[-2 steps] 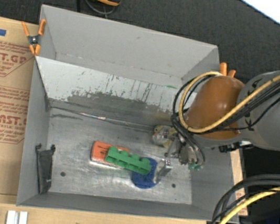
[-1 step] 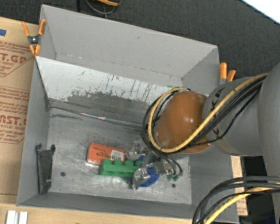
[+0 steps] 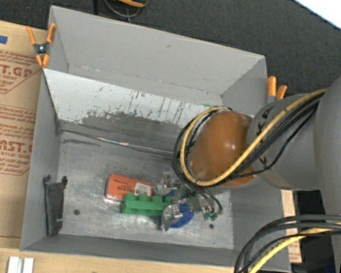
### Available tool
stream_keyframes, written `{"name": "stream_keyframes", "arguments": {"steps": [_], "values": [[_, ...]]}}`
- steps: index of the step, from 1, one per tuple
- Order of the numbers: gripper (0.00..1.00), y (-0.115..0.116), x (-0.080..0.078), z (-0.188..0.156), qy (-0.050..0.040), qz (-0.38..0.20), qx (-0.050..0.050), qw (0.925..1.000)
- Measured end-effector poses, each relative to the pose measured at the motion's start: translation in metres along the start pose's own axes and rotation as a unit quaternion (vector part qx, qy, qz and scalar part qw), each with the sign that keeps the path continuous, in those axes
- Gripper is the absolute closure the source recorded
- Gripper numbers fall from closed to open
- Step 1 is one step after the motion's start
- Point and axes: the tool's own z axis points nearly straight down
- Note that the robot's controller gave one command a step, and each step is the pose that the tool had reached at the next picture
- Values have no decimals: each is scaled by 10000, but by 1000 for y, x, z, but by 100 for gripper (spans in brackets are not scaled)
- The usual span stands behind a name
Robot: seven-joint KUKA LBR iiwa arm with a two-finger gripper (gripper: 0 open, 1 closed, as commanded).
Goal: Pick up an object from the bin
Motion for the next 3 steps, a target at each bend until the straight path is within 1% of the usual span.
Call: {"name": "stream_keyframes", "arguments": {"steps": [1, 2, 3], "values": [[100, -3, 20, -120, 29, 45, -14, 10000], [100, -3, 20, -119, 30, 45, -14, 10000], [100, -16, -7, -169, 54, -212, -23, 9998]]}}
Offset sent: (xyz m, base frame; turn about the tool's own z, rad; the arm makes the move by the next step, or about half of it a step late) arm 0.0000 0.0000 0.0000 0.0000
